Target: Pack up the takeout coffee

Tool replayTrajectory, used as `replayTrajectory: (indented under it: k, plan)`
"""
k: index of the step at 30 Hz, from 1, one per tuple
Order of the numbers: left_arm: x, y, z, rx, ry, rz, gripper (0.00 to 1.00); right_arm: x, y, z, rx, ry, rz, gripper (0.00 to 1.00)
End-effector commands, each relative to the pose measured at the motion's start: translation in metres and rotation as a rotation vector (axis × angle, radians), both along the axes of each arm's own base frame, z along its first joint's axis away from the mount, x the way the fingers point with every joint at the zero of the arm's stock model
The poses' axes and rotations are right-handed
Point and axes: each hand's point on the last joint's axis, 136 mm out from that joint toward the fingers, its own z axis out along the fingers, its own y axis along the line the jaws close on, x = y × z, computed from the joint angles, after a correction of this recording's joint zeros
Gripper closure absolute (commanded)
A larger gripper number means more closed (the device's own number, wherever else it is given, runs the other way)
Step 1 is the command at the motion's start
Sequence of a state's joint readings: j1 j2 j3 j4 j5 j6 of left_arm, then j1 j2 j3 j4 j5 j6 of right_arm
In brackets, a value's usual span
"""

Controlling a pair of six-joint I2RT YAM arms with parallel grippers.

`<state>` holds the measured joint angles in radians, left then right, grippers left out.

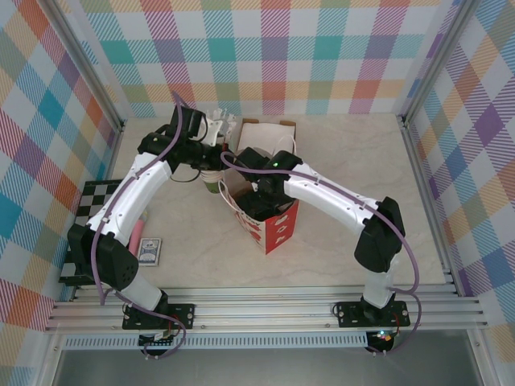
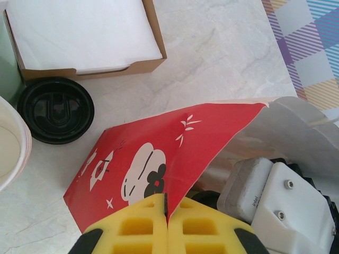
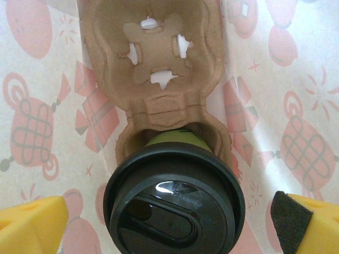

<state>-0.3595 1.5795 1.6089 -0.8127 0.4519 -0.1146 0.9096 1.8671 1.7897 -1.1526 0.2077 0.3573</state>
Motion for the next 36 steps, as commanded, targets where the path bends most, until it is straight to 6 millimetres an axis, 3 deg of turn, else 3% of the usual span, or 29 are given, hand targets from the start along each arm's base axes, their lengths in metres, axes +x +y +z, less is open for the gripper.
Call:
replayTrajectory:
  k: [1,36]
  plan:
    - [0.002,-0.002,0.009,0.005,-0.023,-0.012,1.0,0.002,-0.001,0.026,0.038,-0.053,0.009,0.0]
    - [0.004,0.002,0.003,0.022,-0.016,0.017,1.0,0.008,0.0,0.043,0.052,-0.106,0.039,0.0]
